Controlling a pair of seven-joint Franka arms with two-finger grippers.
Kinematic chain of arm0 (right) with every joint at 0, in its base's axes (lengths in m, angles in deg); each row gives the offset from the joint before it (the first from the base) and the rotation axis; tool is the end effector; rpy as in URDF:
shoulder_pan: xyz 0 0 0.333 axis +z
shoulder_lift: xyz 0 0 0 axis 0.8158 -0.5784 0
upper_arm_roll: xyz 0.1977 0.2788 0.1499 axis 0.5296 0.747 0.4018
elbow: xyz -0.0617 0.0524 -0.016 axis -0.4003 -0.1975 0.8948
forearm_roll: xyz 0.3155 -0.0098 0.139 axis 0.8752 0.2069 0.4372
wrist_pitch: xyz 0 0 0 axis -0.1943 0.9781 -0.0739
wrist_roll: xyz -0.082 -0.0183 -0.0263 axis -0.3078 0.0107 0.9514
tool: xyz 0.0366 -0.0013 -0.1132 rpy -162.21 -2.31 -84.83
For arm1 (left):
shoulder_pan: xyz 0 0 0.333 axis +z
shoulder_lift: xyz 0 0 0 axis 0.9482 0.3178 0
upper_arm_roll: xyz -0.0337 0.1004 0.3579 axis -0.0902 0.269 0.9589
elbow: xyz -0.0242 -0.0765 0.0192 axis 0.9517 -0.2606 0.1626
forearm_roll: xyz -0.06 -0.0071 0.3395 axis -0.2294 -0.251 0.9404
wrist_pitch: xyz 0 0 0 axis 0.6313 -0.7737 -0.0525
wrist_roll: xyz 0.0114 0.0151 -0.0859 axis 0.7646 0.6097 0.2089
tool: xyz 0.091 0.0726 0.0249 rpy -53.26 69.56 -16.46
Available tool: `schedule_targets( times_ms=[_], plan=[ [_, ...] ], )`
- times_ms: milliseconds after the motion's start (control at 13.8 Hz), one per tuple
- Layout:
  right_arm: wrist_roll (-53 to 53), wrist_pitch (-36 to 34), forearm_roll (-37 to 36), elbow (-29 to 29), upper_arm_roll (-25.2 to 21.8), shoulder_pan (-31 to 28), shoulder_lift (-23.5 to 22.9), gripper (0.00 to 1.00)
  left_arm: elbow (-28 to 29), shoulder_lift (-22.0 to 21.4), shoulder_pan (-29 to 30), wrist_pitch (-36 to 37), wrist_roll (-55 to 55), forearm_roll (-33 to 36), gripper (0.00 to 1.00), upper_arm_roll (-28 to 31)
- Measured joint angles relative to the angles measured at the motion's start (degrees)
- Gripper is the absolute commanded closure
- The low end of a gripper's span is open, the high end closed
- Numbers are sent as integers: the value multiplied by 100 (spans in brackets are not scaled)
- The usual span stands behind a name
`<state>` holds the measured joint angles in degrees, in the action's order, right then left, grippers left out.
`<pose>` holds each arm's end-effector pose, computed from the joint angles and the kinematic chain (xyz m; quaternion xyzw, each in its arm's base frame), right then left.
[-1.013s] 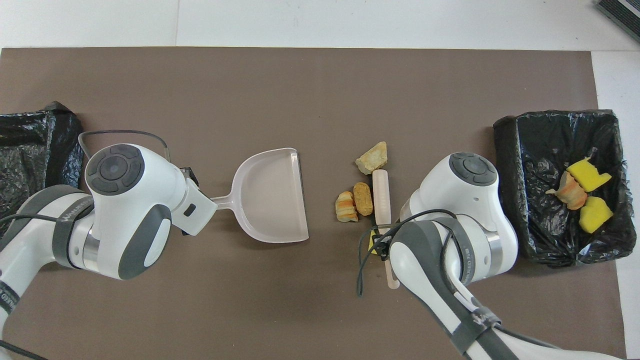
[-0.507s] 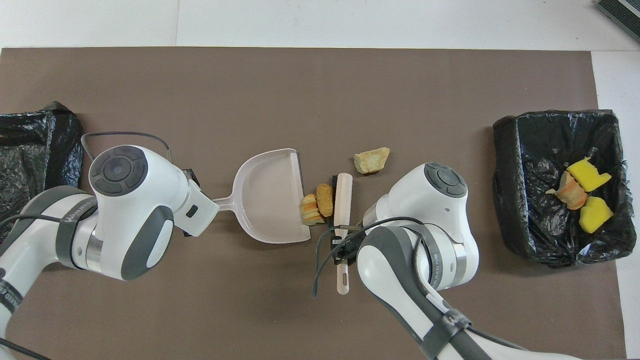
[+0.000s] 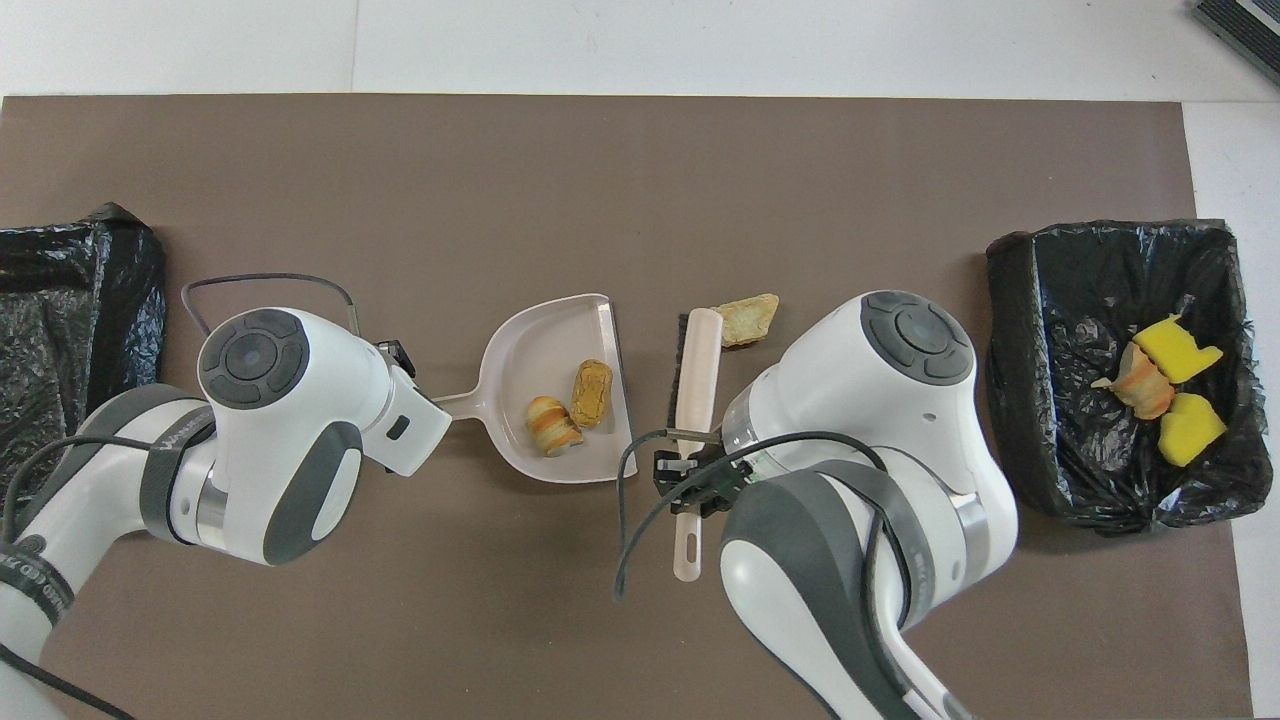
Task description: Sweep and dump trash in bin
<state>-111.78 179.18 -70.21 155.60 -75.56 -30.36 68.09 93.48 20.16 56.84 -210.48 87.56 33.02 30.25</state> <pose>0.3984 0.2179 0.4943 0.9832 -0.0381 -0.1787 0.0055 0.4777 -0.1703 0.4375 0.7401 -0.6717 0.0109 0.0313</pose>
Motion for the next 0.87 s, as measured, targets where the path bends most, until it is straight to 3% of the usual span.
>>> schedule_targets(
  times_ms=[217, 362, 868],
  plan=[
    [0, 135, -87, 945, 54, 109, 218, 100, 2, 1, 20, 1, 553, -8, 100, 7],
    [-27, 604, 24, 1324, 72, 257, 209, 100, 6, 2, 12, 14, 798, -8, 100, -1],
    [-48, 2464, 2100, 1472, 102, 812, -311, 100, 14, -51, -279, 316, 285, 678, 100, -53]
  ],
)
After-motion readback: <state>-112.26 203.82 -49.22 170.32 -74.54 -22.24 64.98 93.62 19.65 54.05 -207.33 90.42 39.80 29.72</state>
